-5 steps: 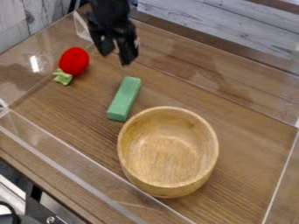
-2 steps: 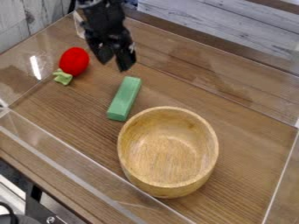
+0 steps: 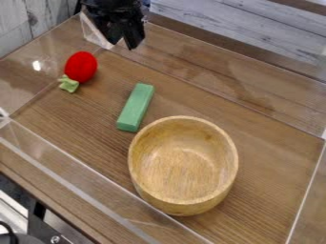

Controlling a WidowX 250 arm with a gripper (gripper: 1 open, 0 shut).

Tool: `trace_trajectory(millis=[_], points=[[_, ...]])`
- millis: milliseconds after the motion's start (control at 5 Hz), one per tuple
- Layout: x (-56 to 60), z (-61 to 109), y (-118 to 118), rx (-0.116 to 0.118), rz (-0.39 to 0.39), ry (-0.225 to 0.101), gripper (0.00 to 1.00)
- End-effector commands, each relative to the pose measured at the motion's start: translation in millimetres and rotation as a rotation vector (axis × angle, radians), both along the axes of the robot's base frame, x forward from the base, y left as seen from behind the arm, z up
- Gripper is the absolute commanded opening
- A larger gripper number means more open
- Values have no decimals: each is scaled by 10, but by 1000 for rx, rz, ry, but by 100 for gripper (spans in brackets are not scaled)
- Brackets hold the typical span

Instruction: Remove the green block from the brown bowl and put it on the table

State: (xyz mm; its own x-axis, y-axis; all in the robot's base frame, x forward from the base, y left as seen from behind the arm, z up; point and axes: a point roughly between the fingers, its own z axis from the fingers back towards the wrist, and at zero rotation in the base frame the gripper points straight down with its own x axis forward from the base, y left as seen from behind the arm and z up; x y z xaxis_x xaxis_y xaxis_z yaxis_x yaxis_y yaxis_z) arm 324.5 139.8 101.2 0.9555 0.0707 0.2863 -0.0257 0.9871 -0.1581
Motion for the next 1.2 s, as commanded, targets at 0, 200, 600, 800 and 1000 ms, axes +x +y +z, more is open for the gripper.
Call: trace_trajectory(millis=[0,200,600,800,1000], points=[[15,202,121,40,19,-39,0],[-42,267,121,32,30,-29,100],[-122,338,138,35,39,-15,0],[-155,344,144,40,33,-12,0],[-95,262,115,41,-30,-7,100]])
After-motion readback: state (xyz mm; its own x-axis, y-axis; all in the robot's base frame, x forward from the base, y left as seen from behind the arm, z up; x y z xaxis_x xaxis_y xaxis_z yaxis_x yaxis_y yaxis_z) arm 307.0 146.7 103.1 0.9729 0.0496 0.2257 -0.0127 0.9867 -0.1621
